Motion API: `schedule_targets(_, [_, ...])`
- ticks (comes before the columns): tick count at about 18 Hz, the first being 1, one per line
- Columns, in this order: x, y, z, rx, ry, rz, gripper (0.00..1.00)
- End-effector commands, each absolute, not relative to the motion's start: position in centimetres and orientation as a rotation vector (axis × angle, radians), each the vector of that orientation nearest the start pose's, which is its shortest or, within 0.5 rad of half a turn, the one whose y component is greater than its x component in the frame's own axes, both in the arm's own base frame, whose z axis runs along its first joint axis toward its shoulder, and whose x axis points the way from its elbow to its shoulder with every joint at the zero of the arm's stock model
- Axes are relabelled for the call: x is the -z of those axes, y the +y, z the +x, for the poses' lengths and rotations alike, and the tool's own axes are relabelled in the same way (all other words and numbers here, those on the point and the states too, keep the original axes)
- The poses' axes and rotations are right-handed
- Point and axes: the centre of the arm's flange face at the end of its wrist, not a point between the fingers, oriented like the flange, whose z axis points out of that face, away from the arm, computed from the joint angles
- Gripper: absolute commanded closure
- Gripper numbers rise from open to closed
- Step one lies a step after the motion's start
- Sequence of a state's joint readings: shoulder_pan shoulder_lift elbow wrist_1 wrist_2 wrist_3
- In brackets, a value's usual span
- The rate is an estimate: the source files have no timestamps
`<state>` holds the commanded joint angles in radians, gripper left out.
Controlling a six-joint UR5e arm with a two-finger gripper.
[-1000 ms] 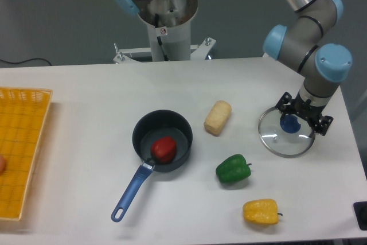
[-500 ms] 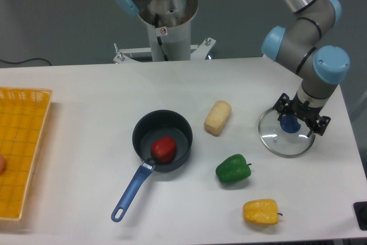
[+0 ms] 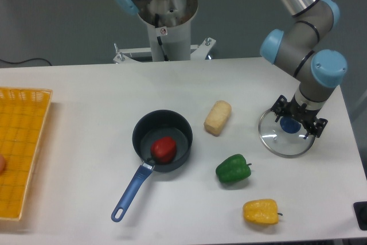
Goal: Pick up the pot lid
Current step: 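Close the gripper on the blue knob of the glass lid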
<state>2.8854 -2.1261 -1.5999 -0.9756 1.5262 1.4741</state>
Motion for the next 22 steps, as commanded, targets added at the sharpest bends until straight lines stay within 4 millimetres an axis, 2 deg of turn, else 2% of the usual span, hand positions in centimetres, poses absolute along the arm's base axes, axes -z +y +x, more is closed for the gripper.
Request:
schedule_targets(9, [-19.88,29.43,-58.81,0.023,0.268,-3.118,0.00])
schedule_targets(22, [-20.27,29.64,-58.77,0.009,0.273,-3.115,0.00])
